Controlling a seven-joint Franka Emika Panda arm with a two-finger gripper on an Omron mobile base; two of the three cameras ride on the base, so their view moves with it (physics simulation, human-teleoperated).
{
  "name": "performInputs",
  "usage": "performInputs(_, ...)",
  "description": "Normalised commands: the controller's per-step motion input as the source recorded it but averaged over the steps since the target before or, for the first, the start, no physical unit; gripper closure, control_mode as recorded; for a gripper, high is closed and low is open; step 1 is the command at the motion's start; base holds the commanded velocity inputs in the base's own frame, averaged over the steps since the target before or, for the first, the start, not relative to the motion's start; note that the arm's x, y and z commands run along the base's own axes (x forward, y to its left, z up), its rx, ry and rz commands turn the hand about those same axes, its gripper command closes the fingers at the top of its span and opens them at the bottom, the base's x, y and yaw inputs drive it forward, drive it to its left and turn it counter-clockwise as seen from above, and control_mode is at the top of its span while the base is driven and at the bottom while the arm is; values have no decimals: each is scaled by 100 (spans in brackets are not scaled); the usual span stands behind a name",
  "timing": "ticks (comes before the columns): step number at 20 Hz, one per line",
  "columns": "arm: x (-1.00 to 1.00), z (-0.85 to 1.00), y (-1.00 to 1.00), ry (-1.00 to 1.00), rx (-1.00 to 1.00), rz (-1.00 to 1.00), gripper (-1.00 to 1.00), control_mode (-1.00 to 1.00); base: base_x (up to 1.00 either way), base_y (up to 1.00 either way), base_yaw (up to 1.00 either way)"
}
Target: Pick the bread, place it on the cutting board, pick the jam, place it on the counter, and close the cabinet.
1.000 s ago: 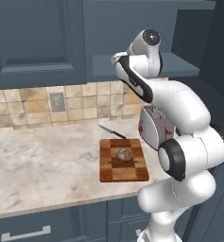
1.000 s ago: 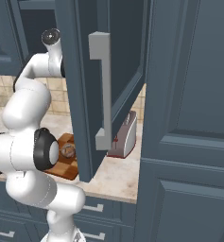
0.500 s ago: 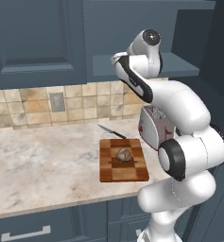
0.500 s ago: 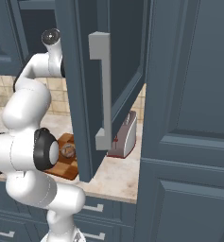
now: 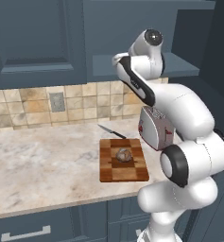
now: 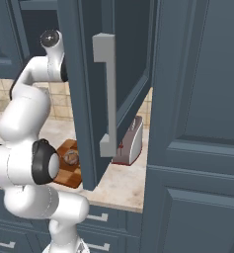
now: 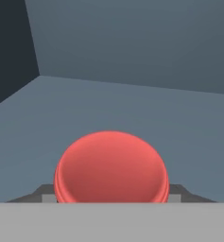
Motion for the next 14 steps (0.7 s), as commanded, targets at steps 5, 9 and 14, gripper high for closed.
performInputs(5, -29, 3, 0, 0, 0, 0, 100, -100, 0, 0, 0)
performInputs(9, -32, 1, -2, 0, 0, 0, 100, -100, 0, 0, 0)
performInputs(14, -37, 0, 0, 0, 0, 0, 100, -100, 0, 0, 0)
